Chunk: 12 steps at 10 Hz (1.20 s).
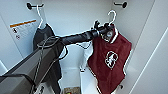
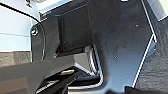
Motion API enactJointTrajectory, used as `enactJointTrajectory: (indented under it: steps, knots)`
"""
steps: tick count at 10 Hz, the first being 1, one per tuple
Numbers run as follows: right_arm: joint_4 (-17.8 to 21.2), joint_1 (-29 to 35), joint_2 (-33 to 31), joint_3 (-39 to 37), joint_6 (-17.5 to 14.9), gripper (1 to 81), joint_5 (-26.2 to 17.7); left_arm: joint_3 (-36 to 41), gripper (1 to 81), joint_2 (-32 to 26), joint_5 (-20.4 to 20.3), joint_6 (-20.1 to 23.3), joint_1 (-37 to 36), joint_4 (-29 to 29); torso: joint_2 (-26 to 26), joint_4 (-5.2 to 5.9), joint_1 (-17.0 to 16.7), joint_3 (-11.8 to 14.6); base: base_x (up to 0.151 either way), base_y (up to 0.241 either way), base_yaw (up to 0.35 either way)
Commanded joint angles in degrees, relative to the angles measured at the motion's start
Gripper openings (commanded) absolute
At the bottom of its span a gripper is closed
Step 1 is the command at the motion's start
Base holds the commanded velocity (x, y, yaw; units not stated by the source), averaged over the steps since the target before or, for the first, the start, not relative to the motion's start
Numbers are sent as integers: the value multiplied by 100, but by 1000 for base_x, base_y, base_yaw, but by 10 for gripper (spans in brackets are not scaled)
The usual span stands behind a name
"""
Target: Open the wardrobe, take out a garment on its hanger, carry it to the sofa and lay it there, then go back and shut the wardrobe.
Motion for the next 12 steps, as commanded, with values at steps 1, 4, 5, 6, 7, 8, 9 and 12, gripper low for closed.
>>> enactJointTrajectory:
  steps: [1, 4, 5, 6, 7, 8, 9, 12]
  knots:
    - [17, 171, 13, 34, -20, 811, -272, 299, 10, -155, -325, 138, -1159, 169, 0, 0, 0, -2, 0, 0, 0]
    - [9, 171, 13, 25, -20, 811, -272, 527, 10, -374, -404, 147, -991, 187, 2, 0, 0, 0, 0, 0, 0]
    - [17, 171, 13, 25, -20, 811, -272, 607, 10, -445, -440, 147, -991, 187, 2, 0, -2, 0, 0, 0, 0]
    - [17, 171, 13, 25, -20, 811, -272, 660, 10, -488, -440, 147, -991, 187, 2, 0, -2, 0, 0, 0, 0]
    - [17, 171, 13, 34, -20, 811, -272, 677, 10, -506, -440, 147, -991, 187, 2, 0, -2, 0, 0, 0, 0]
    - [17, 171, 13, 34, -20, 811, -272, 712, 10, -541, -440, 147, -991, 187, 2, 0, -2, 0, 0, 0, 0]
    - [8, 171, 13, 34, -20, 811, -272, 721, 10, -550, -440, 147, -991, 186, 2, 0, -2, 0, 0, 0, 0]
    - [8, 180, 13, 25, -20, 811, -272, 730, 10, -524, -440, 147, -991, 178, 6, 0, 7, -2, -81, 0, 0]
